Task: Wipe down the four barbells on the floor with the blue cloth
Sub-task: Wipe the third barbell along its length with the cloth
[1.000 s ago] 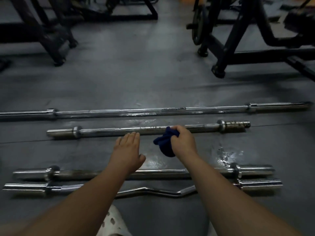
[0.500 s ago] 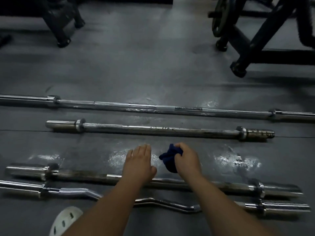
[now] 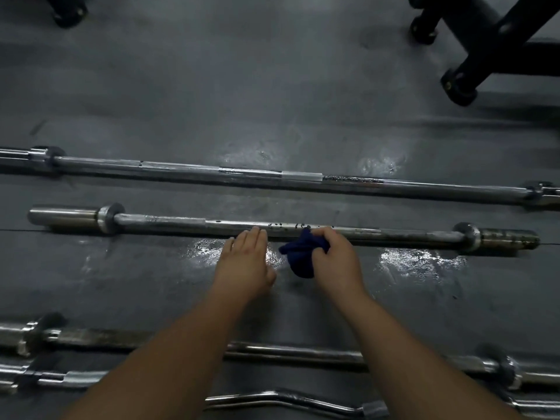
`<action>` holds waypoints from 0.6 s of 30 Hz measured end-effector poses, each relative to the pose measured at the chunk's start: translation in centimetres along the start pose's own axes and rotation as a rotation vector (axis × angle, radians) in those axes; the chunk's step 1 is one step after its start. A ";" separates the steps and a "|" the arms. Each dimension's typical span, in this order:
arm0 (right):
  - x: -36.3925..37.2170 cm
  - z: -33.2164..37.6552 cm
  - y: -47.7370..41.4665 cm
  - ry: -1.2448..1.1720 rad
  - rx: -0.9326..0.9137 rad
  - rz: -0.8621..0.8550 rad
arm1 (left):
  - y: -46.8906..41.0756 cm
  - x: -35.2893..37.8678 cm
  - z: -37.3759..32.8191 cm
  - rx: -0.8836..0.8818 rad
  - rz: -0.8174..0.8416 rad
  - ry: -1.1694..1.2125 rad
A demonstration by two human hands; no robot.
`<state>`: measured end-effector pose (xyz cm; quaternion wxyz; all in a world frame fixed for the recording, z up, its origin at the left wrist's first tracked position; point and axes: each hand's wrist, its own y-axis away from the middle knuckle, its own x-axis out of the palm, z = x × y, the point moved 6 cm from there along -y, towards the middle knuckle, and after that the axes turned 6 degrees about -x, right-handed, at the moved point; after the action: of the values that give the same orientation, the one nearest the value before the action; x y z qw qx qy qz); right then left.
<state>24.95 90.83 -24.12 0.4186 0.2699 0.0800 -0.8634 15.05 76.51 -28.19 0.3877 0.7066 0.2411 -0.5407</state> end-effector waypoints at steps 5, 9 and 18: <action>-1.2 -1.0 -1.3 0.049 0.030 0.019 | -2.5 -0.3 -1.4 0.077 -0.006 -0.037; -4.8 -1.7 -3.7 0.170 -0.010 0.000 | -4.4 0.3 -5.1 0.155 -0.008 -0.016; -5.8 -5.1 -2.4 0.174 0.081 -0.028 | -2.7 -0.2 -8.0 0.123 -0.054 0.043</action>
<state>28.11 98.17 -25.56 0.3866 0.3593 0.0850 -0.8451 17.58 84.58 -27.85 0.3234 0.7340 0.2345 -0.5493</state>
